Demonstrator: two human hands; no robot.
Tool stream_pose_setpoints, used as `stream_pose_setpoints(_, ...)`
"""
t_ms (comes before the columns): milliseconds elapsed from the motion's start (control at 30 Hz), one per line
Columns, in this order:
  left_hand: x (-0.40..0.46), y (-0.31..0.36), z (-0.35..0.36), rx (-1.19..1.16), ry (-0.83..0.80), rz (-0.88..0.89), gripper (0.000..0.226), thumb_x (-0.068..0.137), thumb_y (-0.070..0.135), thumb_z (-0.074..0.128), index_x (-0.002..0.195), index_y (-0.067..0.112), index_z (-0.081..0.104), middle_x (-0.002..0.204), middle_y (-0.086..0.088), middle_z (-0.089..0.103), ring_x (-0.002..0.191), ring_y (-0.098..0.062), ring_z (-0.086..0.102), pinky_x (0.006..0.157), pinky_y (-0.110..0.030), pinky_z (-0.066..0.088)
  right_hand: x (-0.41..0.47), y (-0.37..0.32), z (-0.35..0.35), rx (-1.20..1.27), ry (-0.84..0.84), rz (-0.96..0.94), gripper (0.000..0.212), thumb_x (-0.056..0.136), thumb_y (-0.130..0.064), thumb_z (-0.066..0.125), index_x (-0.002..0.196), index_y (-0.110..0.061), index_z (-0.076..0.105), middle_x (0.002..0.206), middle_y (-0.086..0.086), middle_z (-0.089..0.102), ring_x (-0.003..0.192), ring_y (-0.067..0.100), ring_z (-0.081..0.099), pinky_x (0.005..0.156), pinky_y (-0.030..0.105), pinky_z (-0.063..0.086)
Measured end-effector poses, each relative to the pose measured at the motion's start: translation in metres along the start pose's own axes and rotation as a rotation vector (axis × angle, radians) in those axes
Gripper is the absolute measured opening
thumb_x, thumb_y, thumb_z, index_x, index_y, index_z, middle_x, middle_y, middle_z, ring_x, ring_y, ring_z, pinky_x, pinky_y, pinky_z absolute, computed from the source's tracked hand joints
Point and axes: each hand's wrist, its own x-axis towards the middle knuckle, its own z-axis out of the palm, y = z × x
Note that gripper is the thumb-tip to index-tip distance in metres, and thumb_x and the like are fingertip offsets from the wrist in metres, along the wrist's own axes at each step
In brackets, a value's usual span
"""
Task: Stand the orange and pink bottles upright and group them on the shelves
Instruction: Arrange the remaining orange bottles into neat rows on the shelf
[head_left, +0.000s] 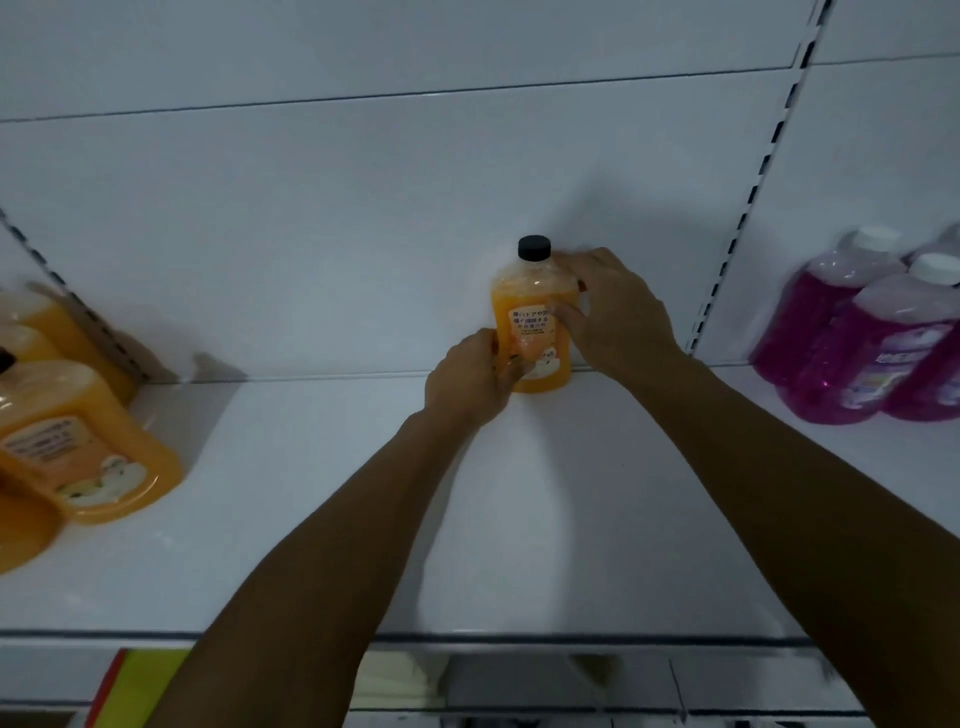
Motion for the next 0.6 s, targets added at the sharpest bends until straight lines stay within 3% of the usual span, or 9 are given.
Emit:
stream_pose_setpoints(67,-0.009,-0.005,-0.005,0.016,0.006,-0.034,0.045,0.086,0.055,0.059,0.112,0.018,0.056,0.106,-0.001,0.066,0.093,-0.022,0.064,0.079,-0.042,0.055,-0.002,-0.002,0.000,-0.022,0.001,0.002,0.059,0.087,-0.025,0.064,0.141,-0.020,0.041,0.140,0.004,0.044,0.122,0.027,0.049,0.096,0.045,0.044)
stream_pose_setpoints(167,-0.031,-0.027,-0.019,0.010,0.063,-0.071,0.054,0.083,0.058,0.062,0.120,0.019,0.056,0.115,0.003,0.063,0.098,-0.018,0.063,0.083,-0.040,0.053,-0.007,-0.017,0.004,-0.003,0.149,-0.065,0.079,0.078,-0.031,0.074,0.142,-0.007,0.035,0.143,0.013,0.041,0.132,0.031,0.038,0.107,0.045,0.036)
stream_pose_setpoints(300,-0.068,-0.065,-0.054,0.020,0.135,-0.144,0.052,0.084,0.059,0.060,0.121,0.023,0.059,0.117,0.007,0.065,0.099,-0.011,0.063,0.087,-0.034,0.052,-0.005,-0.075,0.027,0.088,0.305,-0.338,0.069,0.079,-0.035,0.071,0.134,0.000,0.045,0.135,0.018,0.050,0.127,0.033,0.044,0.107,0.041,0.038)
stream_pose_setpoints(367,-0.089,-0.081,-0.075,0.052,0.174,-0.179,0.047,0.086,0.058,0.058,0.117,0.022,0.063,0.115,0.007,0.067,0.098,-0.010,0.063,0.087,-0.033,0.052,-0.003,-0.116,0.047,0.180,0.207,-0.429,0.065,0.082,-0.032,0.070,0.134,-0.001,0.045,0.135,0.017,0.052,0.125,0.031,0.048,0.105,0.041,0.041)
stream_pose_setpoints(500,-0.141,-0.120,-0.118,0.059,0.289,-0.231,0.034,0.087,0.056,0.058,0.097,0.027,0.071,0.099,0.010,0.072,0.089,-0.006,0.065,0.080,-0.036,0.055,-0.006,-0.199,0.088,0.351,-0.167,-0.426,0.064,0.087,-0.035,0.067,0.141,-0.017,0.038,0.142,0.001,0.045,0.127,0.018,0.046,0.105,0.036,0.042)
stream_pose_setpoints(600,-0.181,-0.149,-0.144,0.062,0.377,-0.303,0.032,0.086,0.056,0.056,0.085,0.028,0.071,0.087,0.010,0.072,0.080,-0.005,0.065,0.073,-0.037,0.055,-0.008,-0.254,0.113,0.462,-0.353,-0.454,0.069,0.086,-0.036,0.068,0.145,-0.022,0.033,0.147,-0.001,0.039,0.129,0.017,0.044,0.104,0.033,0.040)
